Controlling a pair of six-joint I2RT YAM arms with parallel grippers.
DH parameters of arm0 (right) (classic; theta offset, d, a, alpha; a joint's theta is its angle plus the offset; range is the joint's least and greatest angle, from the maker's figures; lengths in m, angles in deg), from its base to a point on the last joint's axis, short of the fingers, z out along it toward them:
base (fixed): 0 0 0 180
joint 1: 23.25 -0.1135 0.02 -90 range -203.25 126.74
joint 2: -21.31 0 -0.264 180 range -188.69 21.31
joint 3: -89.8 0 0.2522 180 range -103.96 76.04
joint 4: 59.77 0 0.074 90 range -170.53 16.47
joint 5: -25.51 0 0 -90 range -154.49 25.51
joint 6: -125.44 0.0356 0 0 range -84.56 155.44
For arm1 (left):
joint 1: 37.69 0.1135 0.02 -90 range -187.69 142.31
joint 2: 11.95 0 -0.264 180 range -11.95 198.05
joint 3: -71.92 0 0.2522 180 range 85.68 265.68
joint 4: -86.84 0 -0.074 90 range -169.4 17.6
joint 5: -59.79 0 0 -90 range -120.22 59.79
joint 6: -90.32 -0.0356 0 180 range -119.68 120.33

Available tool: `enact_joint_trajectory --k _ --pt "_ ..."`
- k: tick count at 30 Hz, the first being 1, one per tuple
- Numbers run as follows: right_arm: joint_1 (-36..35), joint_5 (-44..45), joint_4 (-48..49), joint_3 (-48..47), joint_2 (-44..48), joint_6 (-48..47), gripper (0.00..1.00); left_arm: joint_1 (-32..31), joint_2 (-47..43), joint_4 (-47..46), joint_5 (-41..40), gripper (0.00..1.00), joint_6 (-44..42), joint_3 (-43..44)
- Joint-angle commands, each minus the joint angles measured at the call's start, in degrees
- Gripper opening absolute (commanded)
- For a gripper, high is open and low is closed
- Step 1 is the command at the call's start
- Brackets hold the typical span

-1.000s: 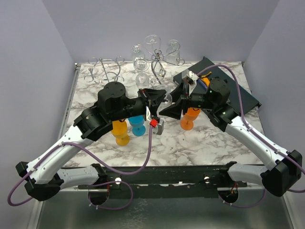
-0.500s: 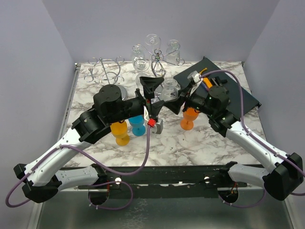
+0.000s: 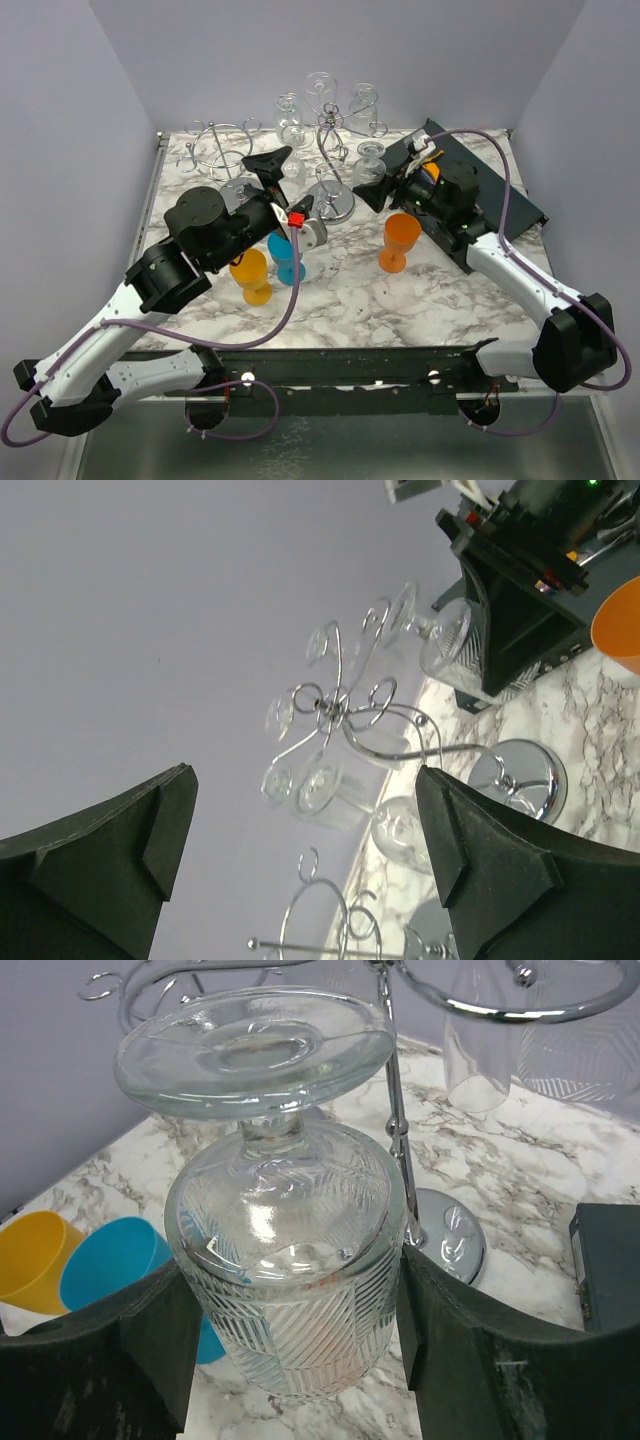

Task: Place the wine glass upside down on the wine glass rack
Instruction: Turn the wine glass upside down at the wine rack.

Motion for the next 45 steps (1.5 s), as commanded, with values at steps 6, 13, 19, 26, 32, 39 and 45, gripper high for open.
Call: enact_joint_trajectory --k 6,13,19,26,32,39,45 --pt "1.7 -7.0 8.5 -7.5 -7.4 1.5 0.01 -0.2 -5.0 3.8 -10.9 0.99 4.0 -3.4" --pt "2.4 -9.5 11.1 -10.8 -12.5 2.4 0.01 -0.2 -5.1 4.7 -11.5 0.99 4.9 -2.5" --pt "2.7 -11.1 11.7 -14.0 -16.0 2.7 0.01 -0.2 -5.5 5.3 -11.0 0.99 4.8 -2.8" --pt "2.7 -15.0 14.0 -15.5 -19.3 3.2 0.01 -0.2 -5.7 5.7 -10.5 0.99 4.3 -3.3" --pt "2.6 -17.8 14.2 -17.2 -21.5 3.7 0.01 -0.2 -5.4 5.6 -10.1 0.99 4.2 -3.2" --pt "1.9 -18.2 14.5 -17.7 -22.3 3.1 0.01 -0.2 -5.3 5.6 -10.1 0.99 4.1 -3.2" --pt "1.6 -16.3 17.7 -15.2 -20.4 4.8 0.01 -0.2 -5.4 5.7 -10.1 0.99 4.0 -3.3"
